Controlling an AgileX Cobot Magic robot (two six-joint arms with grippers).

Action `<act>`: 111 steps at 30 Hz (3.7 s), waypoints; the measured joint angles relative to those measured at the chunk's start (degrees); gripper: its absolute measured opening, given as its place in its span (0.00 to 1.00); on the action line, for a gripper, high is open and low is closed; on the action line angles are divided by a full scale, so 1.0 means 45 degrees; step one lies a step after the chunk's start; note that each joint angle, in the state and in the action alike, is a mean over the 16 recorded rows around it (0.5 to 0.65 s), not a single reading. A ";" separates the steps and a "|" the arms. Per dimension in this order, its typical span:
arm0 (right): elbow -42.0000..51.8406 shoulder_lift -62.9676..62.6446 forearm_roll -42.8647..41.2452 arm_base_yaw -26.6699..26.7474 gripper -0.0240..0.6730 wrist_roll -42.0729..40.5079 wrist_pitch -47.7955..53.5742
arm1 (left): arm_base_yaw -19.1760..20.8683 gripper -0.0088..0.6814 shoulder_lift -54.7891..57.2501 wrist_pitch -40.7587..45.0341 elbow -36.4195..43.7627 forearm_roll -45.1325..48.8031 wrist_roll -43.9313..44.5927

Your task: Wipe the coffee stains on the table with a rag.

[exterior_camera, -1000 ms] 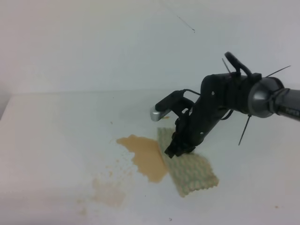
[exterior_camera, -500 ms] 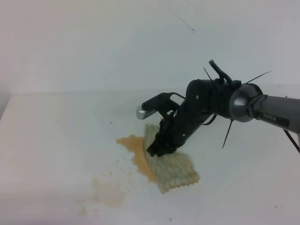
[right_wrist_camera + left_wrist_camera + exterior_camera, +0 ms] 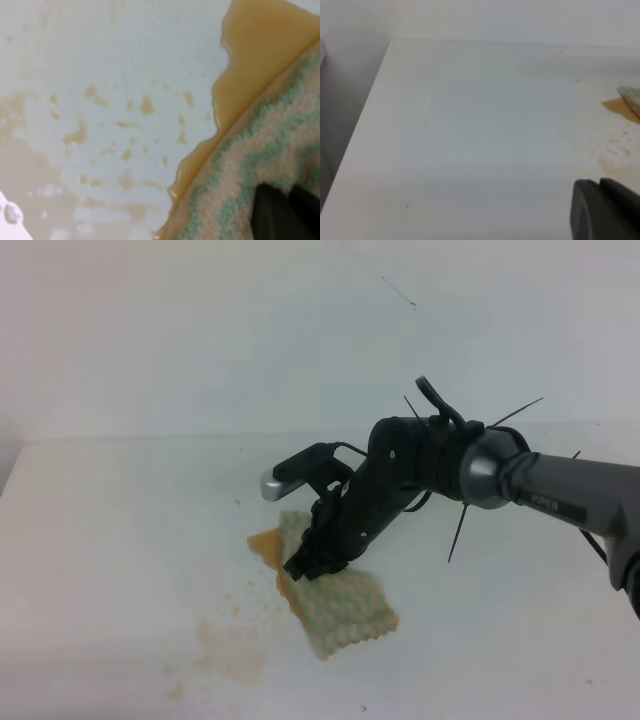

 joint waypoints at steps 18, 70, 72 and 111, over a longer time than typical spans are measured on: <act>-0.1560 0.0234 0.0198 0.0154 0.06 0.0026 0.0159 | 0.0000 0.01 0.0000 0.0000 0.0000 0.0000 0.0000; -0.1647 0.0538 -0.0838 -0.0483 0.06 0.0334 0.0136 | 0.0000 0.01 0.0000 0.0000 0.0000 0.0007 0.0000; -0.1642 0.0478 -0.0201 -0.0456 0.06 -0.0076 -0.0088 | 0.0000 0.01 0.0000 0.0000 0.0000 0.0007 0.0000; -0.2478 0.1444 0.0792 0.0443 0.06 -0.1400 -0.0065 | 0.0000 0.01 0.0000 0.0000 0.0000 0.0022 0.0000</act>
